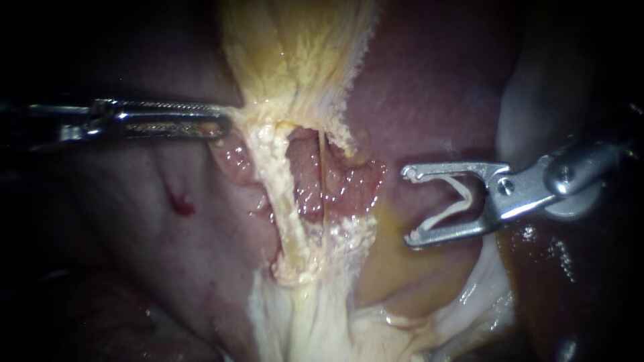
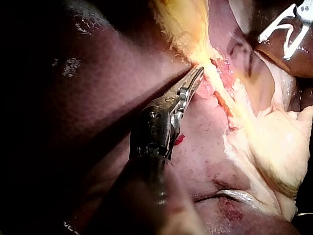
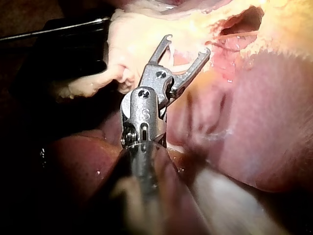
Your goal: Grabbing gallbladder
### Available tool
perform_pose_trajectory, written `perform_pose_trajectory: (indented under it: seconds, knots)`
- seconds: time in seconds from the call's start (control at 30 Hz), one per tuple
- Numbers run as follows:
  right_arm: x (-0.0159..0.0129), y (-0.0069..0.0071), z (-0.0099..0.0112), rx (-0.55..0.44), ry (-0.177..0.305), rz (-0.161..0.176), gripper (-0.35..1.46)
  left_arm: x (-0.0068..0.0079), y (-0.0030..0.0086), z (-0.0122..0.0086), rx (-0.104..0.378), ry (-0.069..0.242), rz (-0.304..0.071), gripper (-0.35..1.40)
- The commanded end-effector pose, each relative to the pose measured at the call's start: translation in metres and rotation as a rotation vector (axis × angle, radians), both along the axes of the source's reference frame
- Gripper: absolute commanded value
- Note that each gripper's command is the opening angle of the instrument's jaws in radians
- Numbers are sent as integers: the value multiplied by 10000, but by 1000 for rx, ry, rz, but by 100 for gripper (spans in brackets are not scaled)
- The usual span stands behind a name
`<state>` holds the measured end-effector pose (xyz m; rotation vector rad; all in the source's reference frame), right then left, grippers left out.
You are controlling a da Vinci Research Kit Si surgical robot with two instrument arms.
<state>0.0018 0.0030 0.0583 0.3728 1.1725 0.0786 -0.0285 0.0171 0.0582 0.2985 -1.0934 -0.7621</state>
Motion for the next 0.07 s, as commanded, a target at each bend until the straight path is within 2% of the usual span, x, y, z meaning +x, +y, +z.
perform_pose_trajectory:
  seconds: [0.03, 0.07]
  knots:
    - [0, 0, 0, 0, 0, 0, 50, 0, 0, 1, 0, 0, 0, -35]
    - [0, 0, 0, 0, 0, 0, 50, 0, 0, 1, 0, 0, 0, -35]
